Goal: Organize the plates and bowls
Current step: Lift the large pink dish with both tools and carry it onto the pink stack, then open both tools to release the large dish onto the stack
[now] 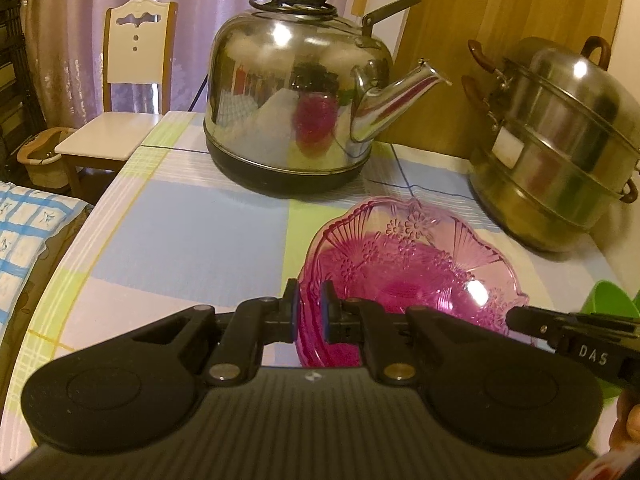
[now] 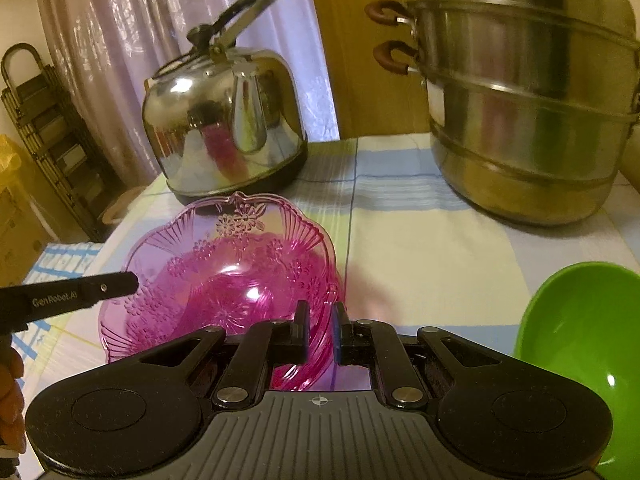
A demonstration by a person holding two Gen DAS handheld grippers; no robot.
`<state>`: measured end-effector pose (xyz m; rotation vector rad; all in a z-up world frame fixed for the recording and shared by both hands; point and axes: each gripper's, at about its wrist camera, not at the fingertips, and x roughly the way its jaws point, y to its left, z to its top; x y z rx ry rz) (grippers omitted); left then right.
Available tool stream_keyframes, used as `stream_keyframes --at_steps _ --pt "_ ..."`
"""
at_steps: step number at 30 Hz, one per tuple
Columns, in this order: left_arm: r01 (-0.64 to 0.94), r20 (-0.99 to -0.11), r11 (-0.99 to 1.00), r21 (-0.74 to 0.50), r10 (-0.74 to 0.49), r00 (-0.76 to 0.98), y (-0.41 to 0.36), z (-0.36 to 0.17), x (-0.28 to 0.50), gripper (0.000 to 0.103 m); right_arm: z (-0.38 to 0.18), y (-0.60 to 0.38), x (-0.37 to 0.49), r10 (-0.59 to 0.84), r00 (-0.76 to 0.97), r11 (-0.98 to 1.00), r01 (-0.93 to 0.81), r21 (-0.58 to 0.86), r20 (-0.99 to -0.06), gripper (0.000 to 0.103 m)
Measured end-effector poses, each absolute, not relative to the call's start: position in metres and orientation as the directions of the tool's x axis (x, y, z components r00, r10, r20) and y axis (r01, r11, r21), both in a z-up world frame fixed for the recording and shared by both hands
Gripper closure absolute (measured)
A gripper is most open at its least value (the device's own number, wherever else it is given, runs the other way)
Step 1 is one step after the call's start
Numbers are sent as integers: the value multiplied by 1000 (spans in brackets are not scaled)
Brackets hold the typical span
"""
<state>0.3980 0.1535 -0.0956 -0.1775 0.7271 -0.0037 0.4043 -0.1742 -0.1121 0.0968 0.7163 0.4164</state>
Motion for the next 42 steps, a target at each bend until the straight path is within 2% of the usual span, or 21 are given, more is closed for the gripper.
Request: stream_keyframes --at_steps 19,20,22,23,24,29,33,35,37,40,42 --pt "-65 -677 990 -128 -39 735 150 -110 404 92 -127 -169 412 392 683 917 -345 200 -617 92" --pt "-70 -678 990 -122 -32 735 150 -110 404 88 -127 -168 413 396 681 915 -348 203 -616 91" --pt "-74 -678 991 -115 -24 735 150 -110 404 69 -128 -169 414 412 672 909 -351 225 -615 71" --pt "-78 -674 990 -114 -19 739 151 -108 403 66 -128 -171 415 420 671 906 -346 243 -611 49" --pt "-79 -669 990 -115 -18 743 151 -107 401 65 -127 -174 415 431 677 902 -339 268 -596 40" --pt "-96 -630 985 -141 -14 777 154 -87 386 58 -113 -182 409 436 714 900 -328 287 -548 39" --pt "-97 -597 985 -142 -7 803 147 -68 360 36 -97 -188 393 429 730 903 -323 284 -532 39" --pt "-94 -591 986 -136 -4 807 140 -61 343 31 -88 -193 379 425 736 904 -317 287 -526 39" --pt "-91 -594 984 -155 -20 804 136 -55 326 17 -82 -201 362 426 740 903 -309 299 -521 39" --pt "-79 -601 978 -193 -54 797 126 -47 297 14 -73 -215 329 398 750 915 -282 290 -528 34" --pt "-79 -604 979 -188 -52 795 118 -40 275 8 -68 -224 305 374 755 924 -258 281 -538 25"
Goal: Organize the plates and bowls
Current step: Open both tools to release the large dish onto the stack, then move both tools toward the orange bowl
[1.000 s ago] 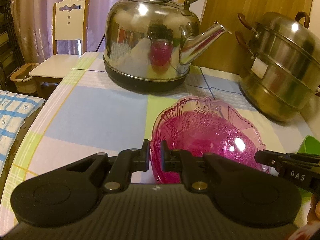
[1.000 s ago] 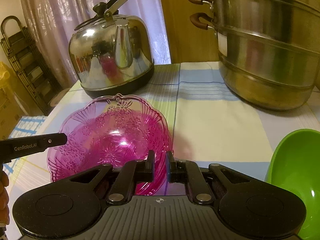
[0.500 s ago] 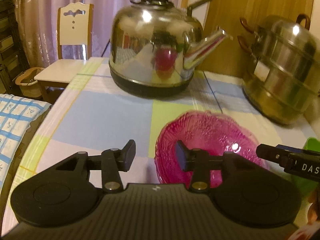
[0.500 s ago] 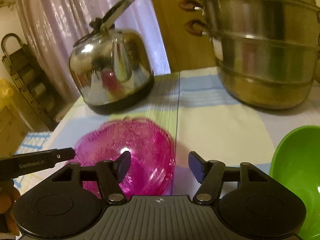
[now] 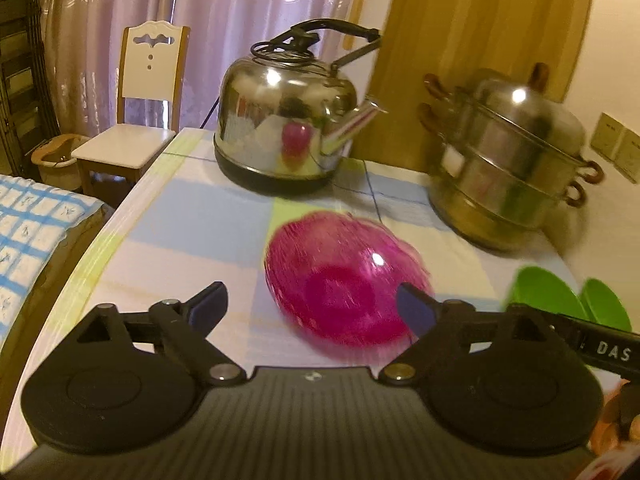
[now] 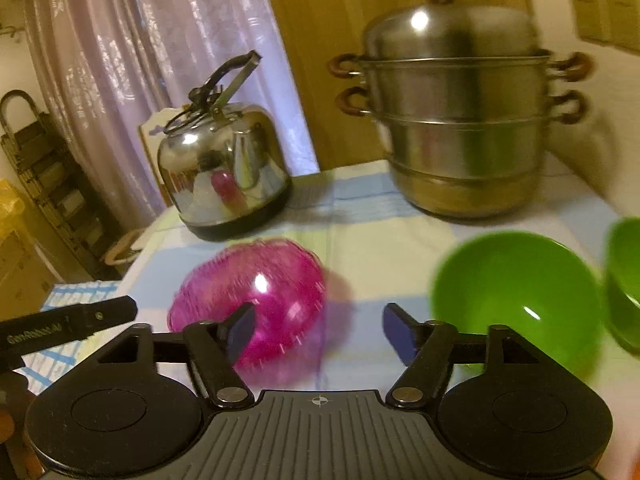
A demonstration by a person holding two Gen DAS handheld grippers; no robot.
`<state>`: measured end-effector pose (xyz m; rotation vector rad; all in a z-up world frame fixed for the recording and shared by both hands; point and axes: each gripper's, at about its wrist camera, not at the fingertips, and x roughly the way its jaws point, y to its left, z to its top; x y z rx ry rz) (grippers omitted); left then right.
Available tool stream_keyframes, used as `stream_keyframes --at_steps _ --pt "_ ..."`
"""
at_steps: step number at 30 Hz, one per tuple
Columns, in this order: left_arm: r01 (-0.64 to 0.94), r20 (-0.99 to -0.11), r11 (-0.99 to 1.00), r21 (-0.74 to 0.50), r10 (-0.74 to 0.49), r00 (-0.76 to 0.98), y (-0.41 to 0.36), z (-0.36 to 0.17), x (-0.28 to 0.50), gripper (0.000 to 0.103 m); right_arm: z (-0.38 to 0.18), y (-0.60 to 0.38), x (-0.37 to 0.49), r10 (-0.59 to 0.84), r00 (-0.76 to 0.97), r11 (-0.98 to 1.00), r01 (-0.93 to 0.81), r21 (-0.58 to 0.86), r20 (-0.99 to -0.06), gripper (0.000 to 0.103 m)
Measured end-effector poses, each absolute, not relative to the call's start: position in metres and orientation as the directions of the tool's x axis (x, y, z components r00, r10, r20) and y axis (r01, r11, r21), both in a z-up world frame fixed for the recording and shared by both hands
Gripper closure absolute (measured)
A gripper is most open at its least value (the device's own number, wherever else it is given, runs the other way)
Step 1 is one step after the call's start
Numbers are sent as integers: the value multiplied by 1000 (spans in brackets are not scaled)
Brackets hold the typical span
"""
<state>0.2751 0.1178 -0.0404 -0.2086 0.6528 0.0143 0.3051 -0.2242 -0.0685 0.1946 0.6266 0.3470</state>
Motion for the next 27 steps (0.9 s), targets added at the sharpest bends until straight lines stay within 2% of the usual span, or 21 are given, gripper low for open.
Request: stream_keyframes --at_steps 2,5,14,27 --pt "-85 -605 981 -175 -39 796 110 -33 251 3 -63 -234 282 363 753 929 -246 277 -549 21" --pt "-89 -612 980 -180 -40 790 103 -23 219 0 -53 -251 244 329 761 942 -218 257 -560 7" --pt "-86 -592 975 -204 -53 804 80 6 134 0 -29 -294 152 278 756 951 -127 284 -593 7" --pt "-10 -598 980 -199 -113 794 30 30 77 0 -8 -333 78 182 756 961 -1 278 -629 7"
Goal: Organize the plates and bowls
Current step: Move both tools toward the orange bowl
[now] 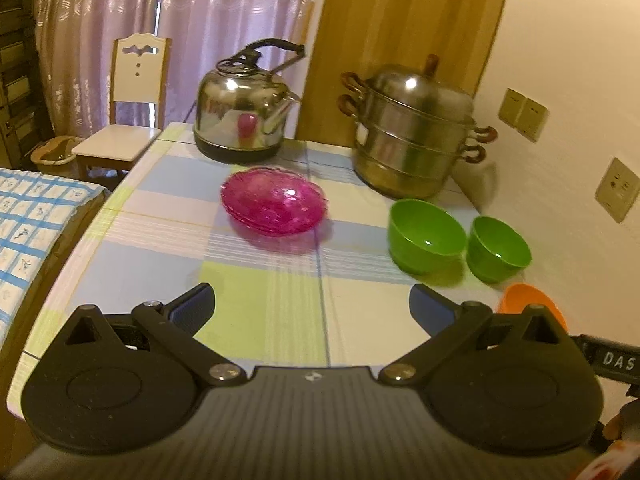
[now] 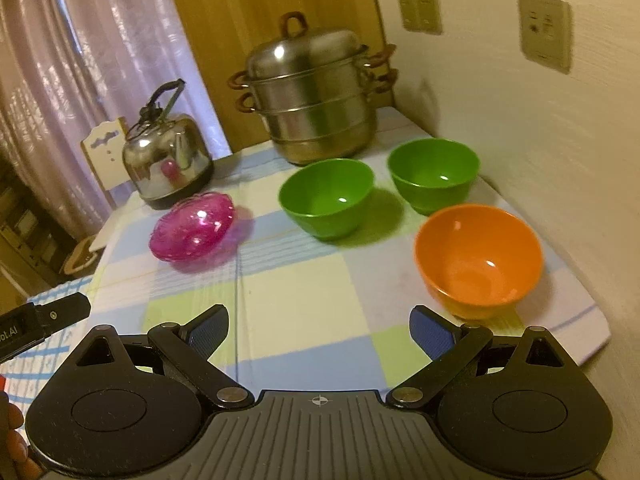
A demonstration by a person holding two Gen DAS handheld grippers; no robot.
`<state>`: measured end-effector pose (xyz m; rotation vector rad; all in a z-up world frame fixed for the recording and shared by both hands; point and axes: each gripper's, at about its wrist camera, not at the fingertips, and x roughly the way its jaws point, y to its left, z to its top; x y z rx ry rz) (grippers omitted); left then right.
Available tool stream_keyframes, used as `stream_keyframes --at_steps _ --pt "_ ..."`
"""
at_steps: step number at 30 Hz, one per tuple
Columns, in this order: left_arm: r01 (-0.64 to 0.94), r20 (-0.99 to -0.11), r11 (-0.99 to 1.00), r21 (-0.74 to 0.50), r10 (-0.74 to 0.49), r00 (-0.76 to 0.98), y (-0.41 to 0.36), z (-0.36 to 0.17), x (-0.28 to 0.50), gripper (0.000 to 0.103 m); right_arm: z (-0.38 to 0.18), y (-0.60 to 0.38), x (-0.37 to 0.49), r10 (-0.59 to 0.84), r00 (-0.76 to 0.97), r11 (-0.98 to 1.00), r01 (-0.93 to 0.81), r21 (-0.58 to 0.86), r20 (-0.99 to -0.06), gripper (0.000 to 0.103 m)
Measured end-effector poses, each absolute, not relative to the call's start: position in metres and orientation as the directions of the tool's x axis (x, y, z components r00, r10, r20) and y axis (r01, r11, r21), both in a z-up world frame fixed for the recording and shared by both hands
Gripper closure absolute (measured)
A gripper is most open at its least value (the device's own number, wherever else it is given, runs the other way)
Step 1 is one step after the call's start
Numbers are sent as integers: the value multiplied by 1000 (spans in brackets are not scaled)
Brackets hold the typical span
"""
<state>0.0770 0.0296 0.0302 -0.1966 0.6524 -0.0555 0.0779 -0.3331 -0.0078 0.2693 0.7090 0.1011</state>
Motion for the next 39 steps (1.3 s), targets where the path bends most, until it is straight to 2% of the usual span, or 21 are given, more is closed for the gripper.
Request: stream_keyframes --at_steps 8,28,39 --pt "31 -626 984 -178 -137 767 0 31 78 0 -7 -352 60 149 749 965 32 260 -645 7" --pt "146 -584 969 -197 -236 777 -35 46 89 0 8 -392 43 109 774 955 92 281 -624 7" --pt "178 -621 958 -224 -281 732 -57 24 118 0 -3 -418 55 72 774 943 152 295 -629 7"
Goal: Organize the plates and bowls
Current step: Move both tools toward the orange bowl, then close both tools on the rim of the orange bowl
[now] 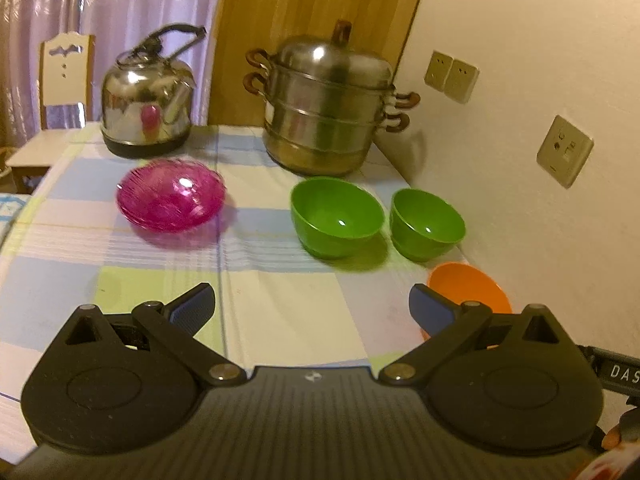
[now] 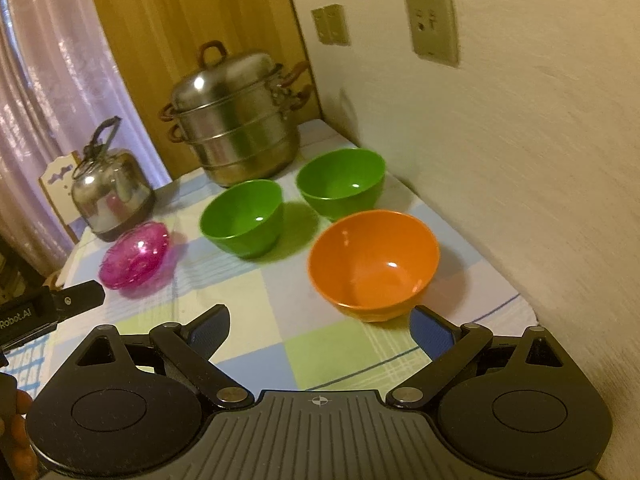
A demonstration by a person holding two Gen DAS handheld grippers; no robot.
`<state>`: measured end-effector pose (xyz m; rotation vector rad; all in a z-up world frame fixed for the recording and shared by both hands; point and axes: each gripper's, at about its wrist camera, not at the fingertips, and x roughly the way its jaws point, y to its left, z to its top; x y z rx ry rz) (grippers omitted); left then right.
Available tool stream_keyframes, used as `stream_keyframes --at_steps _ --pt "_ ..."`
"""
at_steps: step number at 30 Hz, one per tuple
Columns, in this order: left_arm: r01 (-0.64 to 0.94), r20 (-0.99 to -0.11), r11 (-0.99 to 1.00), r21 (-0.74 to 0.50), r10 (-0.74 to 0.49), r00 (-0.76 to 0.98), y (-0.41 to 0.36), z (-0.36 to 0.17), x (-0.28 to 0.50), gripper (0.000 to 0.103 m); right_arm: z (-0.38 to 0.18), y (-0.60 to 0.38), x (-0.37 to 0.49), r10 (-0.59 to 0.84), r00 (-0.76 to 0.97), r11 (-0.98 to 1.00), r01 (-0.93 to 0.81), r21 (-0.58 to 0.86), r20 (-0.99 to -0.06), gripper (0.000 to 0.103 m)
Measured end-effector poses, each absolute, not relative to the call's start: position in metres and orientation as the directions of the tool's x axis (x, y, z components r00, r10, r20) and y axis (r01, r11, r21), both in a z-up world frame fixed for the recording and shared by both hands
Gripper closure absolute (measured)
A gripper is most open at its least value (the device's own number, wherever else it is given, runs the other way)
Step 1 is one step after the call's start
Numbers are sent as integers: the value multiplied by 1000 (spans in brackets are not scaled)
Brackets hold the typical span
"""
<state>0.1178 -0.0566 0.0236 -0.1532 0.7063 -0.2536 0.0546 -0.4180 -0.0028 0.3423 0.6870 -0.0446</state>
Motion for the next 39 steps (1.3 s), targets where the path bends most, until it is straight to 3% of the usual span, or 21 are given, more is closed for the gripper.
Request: stream_keyframes --at_steps 17,23,29,37,39 --pt "269 -672 922 -279 -388 631 -126 -24 159 3 -30 -488 70 -50 754 916 296 271 -655 7" --pt "313 -692 913 -264 -405 597 -156 -38 180 10 -36 -502 88 -42 754 921 283 267 -656 16" --pt "366 -712 897 -248 -425 559 -184 -57 199 21 -51 -515 114 -37 738 923 284 260 -674 27" --pt "408 -725 878 -252 -450 521 -208 -79 225 61 -77 -527 147 -25 699 922 292 253 -714 50" --pt "422 -726 872 -249 -456 514 -213 -82 229 67 -82 -530 153 -22 690 921 295 254 -723 56"
